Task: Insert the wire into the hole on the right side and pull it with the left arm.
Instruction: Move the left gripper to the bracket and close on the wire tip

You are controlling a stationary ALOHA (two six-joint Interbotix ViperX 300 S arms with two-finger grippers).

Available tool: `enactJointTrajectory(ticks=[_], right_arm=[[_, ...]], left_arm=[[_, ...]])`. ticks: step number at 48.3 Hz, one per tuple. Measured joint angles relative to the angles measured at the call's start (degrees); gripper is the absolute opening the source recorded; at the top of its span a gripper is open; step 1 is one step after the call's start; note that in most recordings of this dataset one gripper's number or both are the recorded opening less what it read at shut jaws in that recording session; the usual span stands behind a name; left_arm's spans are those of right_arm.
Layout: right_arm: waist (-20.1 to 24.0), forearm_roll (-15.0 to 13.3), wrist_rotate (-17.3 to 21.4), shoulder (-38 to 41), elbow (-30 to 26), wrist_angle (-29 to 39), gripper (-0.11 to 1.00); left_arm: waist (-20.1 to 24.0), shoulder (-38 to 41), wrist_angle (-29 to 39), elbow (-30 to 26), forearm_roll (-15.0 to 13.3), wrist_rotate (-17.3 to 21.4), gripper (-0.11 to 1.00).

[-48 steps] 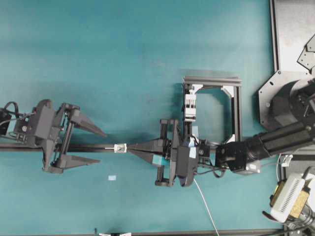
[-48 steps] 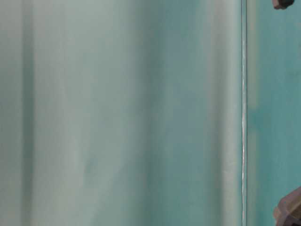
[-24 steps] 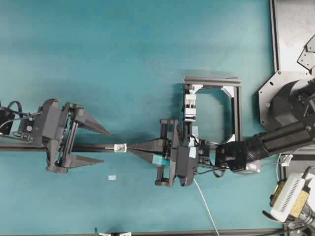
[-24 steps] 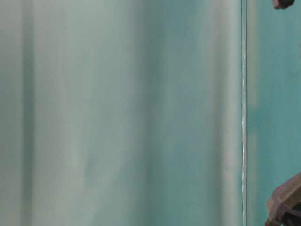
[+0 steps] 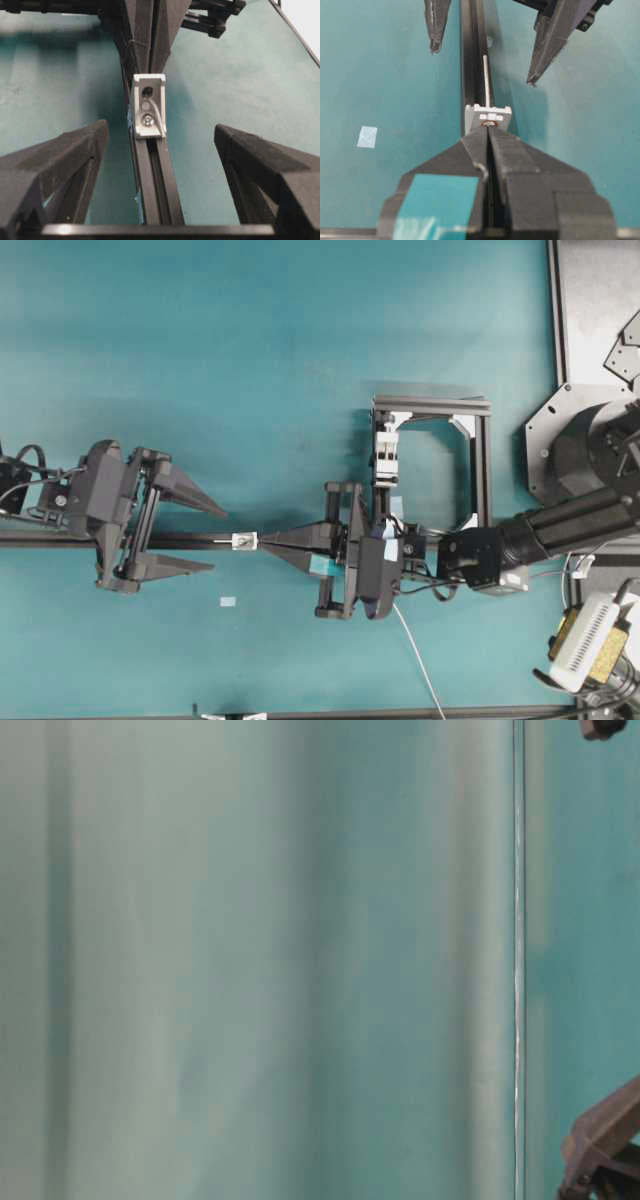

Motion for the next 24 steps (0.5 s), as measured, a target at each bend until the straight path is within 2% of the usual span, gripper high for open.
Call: enactJointTrajectory(ticks=[2, 7, 12, 17, 24], right_arm=[[0.00, 0.00, 0.00, 0.09, 0.00, 0.00, 0.03], [0.00, 0.00, 0.00, 0.09, 0.00, 0.00, 0.03], [0.00, 0.00, 0.00, 0.09, 0.00, 0.00, 0.03], [0.00, 0.00, 0.00, 0.09, 0.00, 0.00, 0.03], [0.00, 0.00, 0.00, 0.09, 0.00, 0.00, 0.03]], left_arm=[[0.09, 0.00, 0.00, -0.09, 0.09, 0.00, 0.32], [0.00, 0.00, 0.00, -0.35, 0.09, -0.09, 0.09], [0.09, 0.00, 0.35, -0.62, 0.09, -0.35, -0.05], [0.09, 0.00, 1.32, -0.70, 0.00, -0.53, -0.10], [0.09, 0.00, 2.02, -0.79, 0.00, -0.53, -0.10]])
